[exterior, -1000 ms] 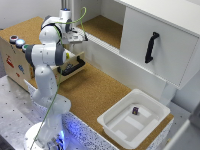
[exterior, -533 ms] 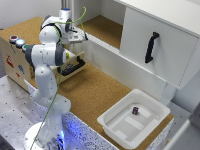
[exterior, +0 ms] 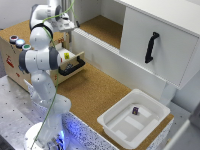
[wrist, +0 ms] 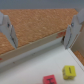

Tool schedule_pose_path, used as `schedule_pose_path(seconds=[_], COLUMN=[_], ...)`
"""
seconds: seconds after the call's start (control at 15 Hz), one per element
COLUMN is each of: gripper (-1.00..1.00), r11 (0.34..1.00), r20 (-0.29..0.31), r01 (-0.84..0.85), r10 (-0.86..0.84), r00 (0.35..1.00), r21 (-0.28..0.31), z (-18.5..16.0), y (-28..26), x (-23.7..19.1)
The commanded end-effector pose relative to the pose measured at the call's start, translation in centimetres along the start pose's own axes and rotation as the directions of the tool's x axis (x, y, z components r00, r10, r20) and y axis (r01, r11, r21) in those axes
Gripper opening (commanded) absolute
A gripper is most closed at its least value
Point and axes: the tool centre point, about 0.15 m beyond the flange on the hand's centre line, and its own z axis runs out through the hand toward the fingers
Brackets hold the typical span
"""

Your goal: Move to the drawer and place the yellow object

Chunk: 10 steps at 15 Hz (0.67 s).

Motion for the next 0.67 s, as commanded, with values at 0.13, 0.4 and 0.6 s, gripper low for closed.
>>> schedule_pose_path(seconds=[0.13,0.4,0.6], gripper=[1.00,1.00,-1.00], r11=[0.990,0.999,0.999], r20=[-0.022,0.002,-0.003], r01=[-0.111,-0.047,0.044], r10=[0.110,0.047,-0.044], r00=[0.994,0.999,0.999], r21=[-0.082,-0.014,0.003], z=[-3.7,-2.7,-2.6], y=[-12.9,-18.0,-20.1], x=[2.5,5.4,7.7])
